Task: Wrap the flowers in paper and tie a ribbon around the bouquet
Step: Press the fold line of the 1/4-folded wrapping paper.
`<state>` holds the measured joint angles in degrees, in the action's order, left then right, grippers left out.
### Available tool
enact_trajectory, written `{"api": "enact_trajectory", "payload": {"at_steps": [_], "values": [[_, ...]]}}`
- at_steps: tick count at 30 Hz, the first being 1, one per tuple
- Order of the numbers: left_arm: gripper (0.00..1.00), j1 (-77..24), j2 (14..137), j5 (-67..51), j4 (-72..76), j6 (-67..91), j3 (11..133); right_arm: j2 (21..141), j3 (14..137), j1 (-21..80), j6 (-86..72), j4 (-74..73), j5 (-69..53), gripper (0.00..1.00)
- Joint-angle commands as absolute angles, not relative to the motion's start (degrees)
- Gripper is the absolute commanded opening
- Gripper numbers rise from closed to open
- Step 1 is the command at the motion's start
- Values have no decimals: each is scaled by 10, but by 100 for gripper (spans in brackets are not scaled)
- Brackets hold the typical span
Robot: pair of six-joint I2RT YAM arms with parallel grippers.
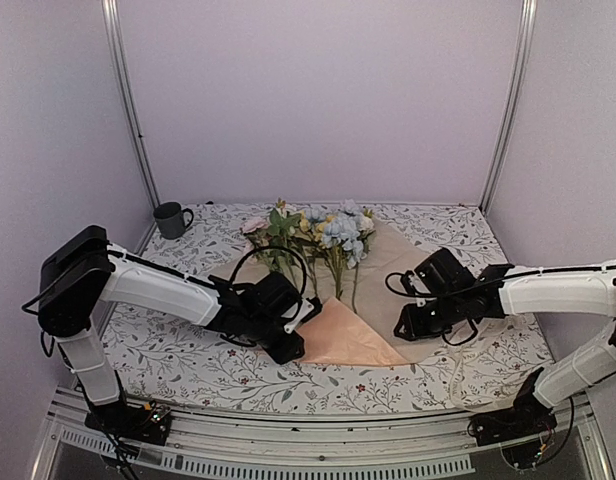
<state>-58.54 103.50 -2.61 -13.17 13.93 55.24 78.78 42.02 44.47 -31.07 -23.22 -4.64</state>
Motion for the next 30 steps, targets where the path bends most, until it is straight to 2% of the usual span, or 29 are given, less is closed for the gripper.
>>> {"api": "enact_trajectory", "payload": {"at_steps": [1, 3, 5, 11, 18, 24, 30], "values": [[31, -586, 1069, -66, -171, 153, 521, 758, 461, 504, -306, -226, -21, 25], [31, -585, 1068, -67, -162, 152, 517, 771, 443, 518, -287, -137, -119, 24], [31, -586, 1065, -65, -162, 152, 516, 796, 427, 519, -302, -83, -158, 24], [31, -585, 1051, -56, -160, 151, 503, 879, 420, 519, -362, -117, -89, 21], [31, -585, 1041, -39, -172, 150, 505, 880, 361, 519, -410, -153, -48, 20], [34, -641, 1031, 90, -254, 109, 652, 891, 368, 519, -413, -185, -29, 20], [36, -648, 1088, 54, -198, 47, 737, 864, 375, 519, -434, -230, 5, 20]]}}
